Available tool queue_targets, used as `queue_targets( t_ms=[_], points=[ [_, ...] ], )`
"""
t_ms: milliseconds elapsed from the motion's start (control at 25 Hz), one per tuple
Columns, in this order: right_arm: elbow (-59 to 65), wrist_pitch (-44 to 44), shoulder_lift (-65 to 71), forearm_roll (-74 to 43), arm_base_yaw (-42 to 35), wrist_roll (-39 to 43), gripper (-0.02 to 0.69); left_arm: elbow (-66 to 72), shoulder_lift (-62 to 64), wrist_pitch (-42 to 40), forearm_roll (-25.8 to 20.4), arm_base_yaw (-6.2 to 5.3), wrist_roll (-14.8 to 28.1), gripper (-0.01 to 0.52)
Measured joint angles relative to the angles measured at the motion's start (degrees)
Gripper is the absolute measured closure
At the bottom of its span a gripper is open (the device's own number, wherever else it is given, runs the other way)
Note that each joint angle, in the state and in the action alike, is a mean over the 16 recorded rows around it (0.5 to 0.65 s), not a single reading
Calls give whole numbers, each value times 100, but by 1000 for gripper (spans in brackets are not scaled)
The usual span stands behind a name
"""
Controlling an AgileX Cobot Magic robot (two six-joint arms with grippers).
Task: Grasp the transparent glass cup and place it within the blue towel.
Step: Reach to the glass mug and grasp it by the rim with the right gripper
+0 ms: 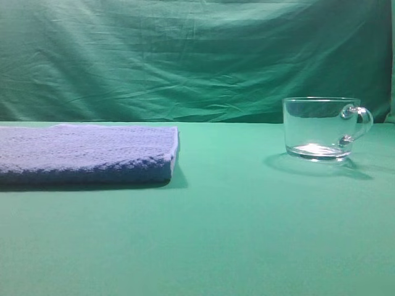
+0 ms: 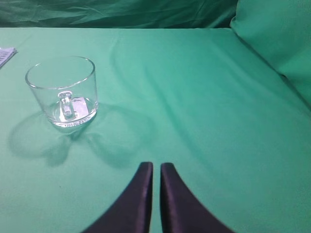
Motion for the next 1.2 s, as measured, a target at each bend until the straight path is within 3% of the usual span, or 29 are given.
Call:
queue_targets(
  t_ms=[320,800,1200],
  points=[
    [0,-160,0,116,0,11,616,0,0,0,0,0,0,514],
    [-367,-813,86,1464,0,-150,616,0,0,0,0,0,0,514],
    [-1469,73,1528,1908,0,-1235,616,0,0,0,0,0,0,514]
  ],
)
